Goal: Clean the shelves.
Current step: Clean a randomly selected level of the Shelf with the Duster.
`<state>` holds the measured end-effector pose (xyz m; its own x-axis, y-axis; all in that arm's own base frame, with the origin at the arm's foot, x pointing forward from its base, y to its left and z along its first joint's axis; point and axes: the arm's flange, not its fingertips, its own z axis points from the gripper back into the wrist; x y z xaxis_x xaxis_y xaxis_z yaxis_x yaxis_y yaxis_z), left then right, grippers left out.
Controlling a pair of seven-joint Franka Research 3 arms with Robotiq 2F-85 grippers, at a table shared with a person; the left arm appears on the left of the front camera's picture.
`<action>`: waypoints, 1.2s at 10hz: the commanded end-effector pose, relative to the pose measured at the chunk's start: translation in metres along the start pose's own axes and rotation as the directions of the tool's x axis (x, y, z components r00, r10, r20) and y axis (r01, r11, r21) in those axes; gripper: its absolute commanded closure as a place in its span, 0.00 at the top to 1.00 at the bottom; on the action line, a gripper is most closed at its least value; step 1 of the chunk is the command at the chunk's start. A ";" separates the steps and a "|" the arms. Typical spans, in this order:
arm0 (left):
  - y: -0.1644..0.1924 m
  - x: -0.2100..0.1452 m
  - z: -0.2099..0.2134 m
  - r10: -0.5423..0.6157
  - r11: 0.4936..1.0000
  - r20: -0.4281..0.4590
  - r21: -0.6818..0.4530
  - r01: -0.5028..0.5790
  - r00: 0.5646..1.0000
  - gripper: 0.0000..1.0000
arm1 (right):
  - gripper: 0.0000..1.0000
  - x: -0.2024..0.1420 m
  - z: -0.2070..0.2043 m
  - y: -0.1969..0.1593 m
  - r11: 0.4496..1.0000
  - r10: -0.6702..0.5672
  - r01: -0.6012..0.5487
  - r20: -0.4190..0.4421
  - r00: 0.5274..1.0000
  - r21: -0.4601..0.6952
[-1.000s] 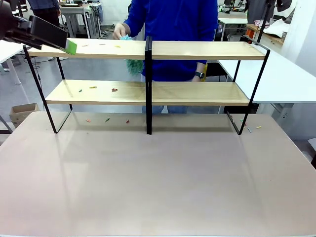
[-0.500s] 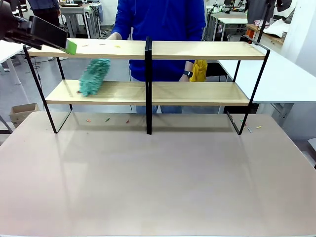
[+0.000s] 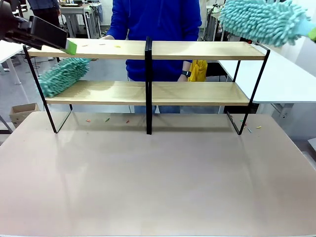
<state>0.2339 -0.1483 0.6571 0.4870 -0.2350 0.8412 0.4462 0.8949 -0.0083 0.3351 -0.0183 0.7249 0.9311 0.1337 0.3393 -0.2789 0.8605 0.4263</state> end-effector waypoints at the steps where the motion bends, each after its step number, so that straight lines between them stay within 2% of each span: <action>1: 0.000 -0.002 0.001 -0.001 1.000 0.003 0.004 0.001 1.000 1.00 | 0.12 0.002 0.001 0.002 0.999 -0.029 0.030 0.026 0.999 -0.044; 2: 0.000 -0.002 0.001 -0.001 1.000 0.003 0.004 0.001 1.000 1.00 | 0.12 0.000 0.000 0.000 1.000 0.000 0.000 0.000 1.000 0.000; 3: 0.000 -0.002 0.001 -0.001 1.000 0.003 0.004 0.001 1.000 1.00 | 0.12 0.008 -0.009 0.014 0.993 -0.009 0.007 -0.015 1.000 -0.116; 5: 0.000 -0.002 0.001 -0.001 1.000 0.003 0.004 0.001 1.000 1.00 | 0.12 0.046 -0.025 0.043 0.966 -0.052 0.062 0.045 0.998 -0.249; 6: 0.000 -0.002 0.001 -0.001 1.000 0.003 0.004 0.001 1.000 1.00 | 0.12 0.068 -0.038 0.056 0.948 -0.104 0.105 0.019 0.994 -0.300; 8: 0.000 -0.002 0.001 -0.001 1.000 0.003 0.004 0.001 1.000 1.00 | 0.12 0.091 -0.062 0.067 0.919 -0.172 0.143 -0.048 0.984 -0.367; 10: 0.000 -0.002 0.001 -0.001 1.000 0.003 0.004 0.001 1.000 1.00 | 0.12 0.096 -0.076 0.066 0.904 -0.211 0.151 -0.112 0.971 -0.401; 12: 0.000 -0.002 0.001 -0.001 1.000 0.003 0.004 0.001 1.000 1.00 | 0.12 0.090 -0.074 0.058 0.867 -0.304 0.225 -0.114 0.946 -0.446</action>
<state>0.2336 -0.1485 0.6572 0.4862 -0.2354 0.8415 0.4465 0.8948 -0.0077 0.4249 0.0817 0.7060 0.9915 -0.0189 0.1285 0.0066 0.9954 0.0957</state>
